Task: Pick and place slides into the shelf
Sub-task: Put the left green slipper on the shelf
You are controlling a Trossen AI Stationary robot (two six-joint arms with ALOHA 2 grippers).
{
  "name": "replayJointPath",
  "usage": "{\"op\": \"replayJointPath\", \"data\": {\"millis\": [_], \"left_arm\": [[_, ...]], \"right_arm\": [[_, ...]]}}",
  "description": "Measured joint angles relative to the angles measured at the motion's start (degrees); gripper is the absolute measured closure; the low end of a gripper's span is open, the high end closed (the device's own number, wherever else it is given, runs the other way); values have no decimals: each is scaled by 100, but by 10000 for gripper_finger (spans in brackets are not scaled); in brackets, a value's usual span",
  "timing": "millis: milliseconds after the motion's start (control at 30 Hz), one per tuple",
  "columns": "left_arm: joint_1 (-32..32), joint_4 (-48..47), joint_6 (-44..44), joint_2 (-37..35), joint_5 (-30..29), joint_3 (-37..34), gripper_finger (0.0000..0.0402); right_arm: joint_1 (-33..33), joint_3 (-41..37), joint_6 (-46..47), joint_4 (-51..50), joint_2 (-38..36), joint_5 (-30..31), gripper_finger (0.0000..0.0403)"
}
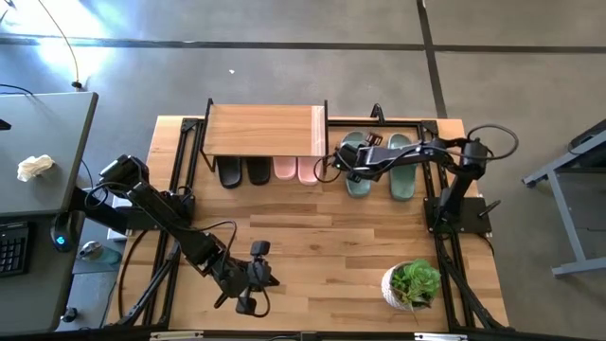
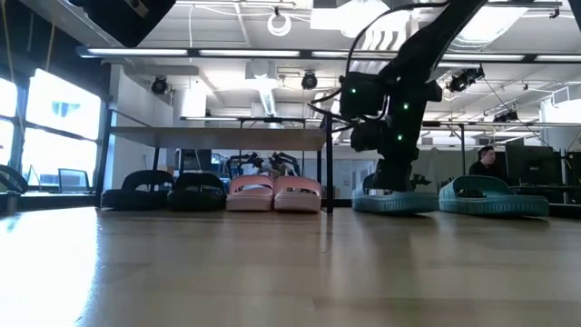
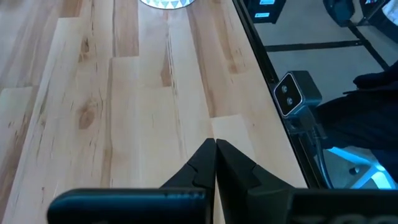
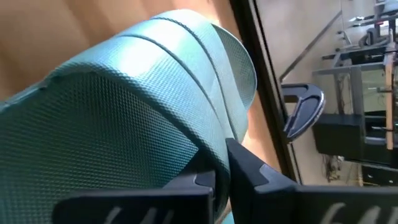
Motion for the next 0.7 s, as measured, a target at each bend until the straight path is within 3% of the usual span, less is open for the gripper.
{"op": "replayJointPath", "data": {"millis": [233,533,700], "left_arm": [[0,36,2,0,0,0,401],[15,136,15,1,-37,-2,401],[17,463,663,4,-624,22,401]], "right_arm": [[485,-2,761,-821,-407,-79,401],[1378,-2,2281,-2328,-1482,-398,402],[1973,-2,3085,-2693,-2104,-887,402]]}}
